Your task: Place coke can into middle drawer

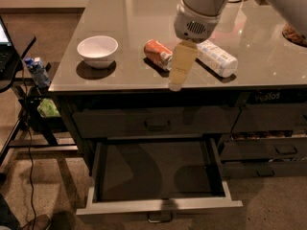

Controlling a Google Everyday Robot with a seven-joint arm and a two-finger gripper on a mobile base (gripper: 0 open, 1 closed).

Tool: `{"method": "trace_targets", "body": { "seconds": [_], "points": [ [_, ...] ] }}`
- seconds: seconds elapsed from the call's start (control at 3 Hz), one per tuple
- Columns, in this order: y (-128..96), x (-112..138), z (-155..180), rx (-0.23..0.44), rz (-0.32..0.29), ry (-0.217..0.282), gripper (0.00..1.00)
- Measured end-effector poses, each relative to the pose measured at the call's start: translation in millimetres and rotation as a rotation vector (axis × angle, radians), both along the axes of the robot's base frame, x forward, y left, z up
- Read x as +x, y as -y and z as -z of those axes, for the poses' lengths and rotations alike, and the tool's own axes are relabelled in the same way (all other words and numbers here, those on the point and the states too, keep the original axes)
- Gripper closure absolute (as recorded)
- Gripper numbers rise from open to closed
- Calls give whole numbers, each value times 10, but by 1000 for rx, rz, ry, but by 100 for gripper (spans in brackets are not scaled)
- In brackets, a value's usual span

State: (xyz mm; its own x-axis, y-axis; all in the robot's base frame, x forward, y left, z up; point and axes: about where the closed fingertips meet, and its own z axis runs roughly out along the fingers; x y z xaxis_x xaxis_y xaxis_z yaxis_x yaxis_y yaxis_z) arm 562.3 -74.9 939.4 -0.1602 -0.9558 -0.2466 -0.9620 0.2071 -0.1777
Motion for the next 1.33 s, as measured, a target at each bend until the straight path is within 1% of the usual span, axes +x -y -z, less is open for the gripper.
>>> {"method": "trace_targets", "body": {
  "seconds": [0.33, 0.67, 1.0, 1.33],
  "points": [
    [-66, 92, 94, 48, 33, -27, 0],
    [-128, 346, 163, 95, 116, -61, 0],
    [-177, 616, 206, 122, 172, -87, 0],
    [-221, 817, 220, 133, 201, -100, 0]
  ]
}}
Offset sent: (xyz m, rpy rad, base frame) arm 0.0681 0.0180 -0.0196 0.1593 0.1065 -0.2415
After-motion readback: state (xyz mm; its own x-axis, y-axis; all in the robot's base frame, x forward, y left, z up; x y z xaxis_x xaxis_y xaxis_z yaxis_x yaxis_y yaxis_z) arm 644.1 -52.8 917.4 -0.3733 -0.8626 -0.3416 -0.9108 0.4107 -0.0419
